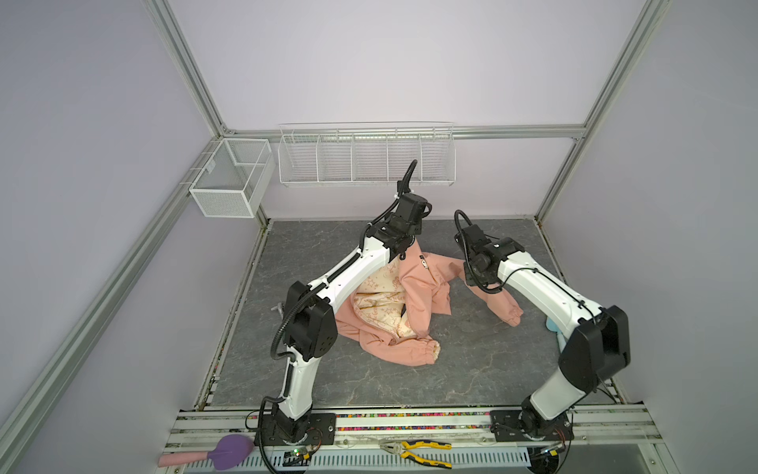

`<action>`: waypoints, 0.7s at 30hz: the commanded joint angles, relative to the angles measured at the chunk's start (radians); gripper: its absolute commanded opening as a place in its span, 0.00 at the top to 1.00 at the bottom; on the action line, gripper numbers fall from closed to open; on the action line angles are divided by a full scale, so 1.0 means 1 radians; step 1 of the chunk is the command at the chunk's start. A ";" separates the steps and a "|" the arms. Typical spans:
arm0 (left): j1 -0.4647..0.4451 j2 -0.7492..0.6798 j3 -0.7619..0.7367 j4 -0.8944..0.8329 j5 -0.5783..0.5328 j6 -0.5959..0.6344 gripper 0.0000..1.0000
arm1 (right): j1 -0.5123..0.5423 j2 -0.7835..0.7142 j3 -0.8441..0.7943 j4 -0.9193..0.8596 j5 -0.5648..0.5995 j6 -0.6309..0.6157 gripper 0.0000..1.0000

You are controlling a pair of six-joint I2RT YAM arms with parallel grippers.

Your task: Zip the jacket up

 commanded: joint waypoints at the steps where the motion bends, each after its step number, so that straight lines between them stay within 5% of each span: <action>1: 0.027 0.039 0.056 -0.070 -0.063 -0.053 1.00 | -0.002 -0.020 -0.053 0.055 -0.104 0.006 0.68; 4: 0.041 0.070 0.072 -0.110 -0.050 -0.075 0.98 | -0.001 -0.078 -0.109 0.103 -0.225 0.006 0.52; 11: 0.051 0.013 0.001 -0.097 -0.068 -0.111 0.57 | 0.033 -0.262 -0.187 0.146 -0.367 -0.005 0.23; 21: 0.050 -0.214 -0.159 -0.061 -0.021 -0.157 0.45 | 0.144 -0.391 -0.301 0.228 -0.528 0.033 0.16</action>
